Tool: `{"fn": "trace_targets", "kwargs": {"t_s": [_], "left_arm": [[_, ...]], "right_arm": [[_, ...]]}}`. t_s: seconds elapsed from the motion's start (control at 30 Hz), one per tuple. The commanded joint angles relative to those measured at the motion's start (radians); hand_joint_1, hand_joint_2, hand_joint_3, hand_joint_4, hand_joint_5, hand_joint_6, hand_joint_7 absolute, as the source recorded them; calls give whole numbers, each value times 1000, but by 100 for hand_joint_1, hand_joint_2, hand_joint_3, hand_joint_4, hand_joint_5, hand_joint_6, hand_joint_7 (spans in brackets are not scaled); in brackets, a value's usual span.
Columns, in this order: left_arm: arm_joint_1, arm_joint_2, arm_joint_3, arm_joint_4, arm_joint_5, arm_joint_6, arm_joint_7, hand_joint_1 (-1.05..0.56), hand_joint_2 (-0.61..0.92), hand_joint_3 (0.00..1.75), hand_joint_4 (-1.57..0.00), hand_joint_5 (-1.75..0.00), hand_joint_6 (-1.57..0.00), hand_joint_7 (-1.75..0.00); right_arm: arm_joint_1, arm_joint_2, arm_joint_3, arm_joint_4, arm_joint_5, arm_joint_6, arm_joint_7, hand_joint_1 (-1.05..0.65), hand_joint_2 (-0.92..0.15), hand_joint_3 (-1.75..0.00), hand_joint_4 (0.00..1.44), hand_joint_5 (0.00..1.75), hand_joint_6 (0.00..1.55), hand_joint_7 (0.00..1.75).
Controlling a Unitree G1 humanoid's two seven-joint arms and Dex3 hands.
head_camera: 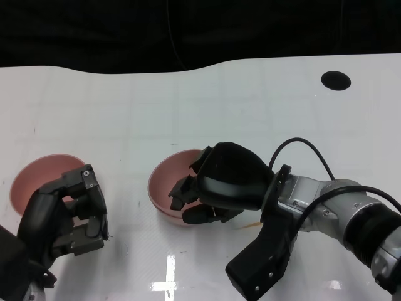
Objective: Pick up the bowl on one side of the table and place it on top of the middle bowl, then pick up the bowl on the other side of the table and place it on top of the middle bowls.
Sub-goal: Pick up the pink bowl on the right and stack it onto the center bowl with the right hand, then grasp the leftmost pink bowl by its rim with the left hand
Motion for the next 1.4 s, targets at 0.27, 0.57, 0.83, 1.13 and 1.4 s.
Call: {"fn": "trace_targets", "kwargs": {"t_s": [0.27,0.57,0.83,1.13,1.4], "left_arm": [[11,17,10,-43,-24,68,0,16,66,126,-101,-175,-86,-175],[16,23,12,-51,-8,84,4,3,69,102,-93,-175,-82,-175],[7,18,17,-46,-21,90,-2,8,53,136,-96,-175,-83,-175],[16,19,11,-55,-26,103,1,24,58,145,-105,-175,-86,-175],[26,16,10,-66,-28,98,-2,24,63,139,-107,-175,-82,-175]], "right_arm": [[-28,-27,-11,-62,11,-8,11,-82,-92,-86,94,145,82,41],[-23,-40,-40,-123,26,-22,36,-81,-92,-84,94,140,90,40],[-10,-70,-60,-191,20,0,28,-83,-92,-81,99,120,94,47],[51,-168,-151,-352,106,-30,99,-83,-92,-82,100,118,93,46],[169,-256,-292,-476,309,-79,268,-81,-92,-78,93,110,90,52]]}}
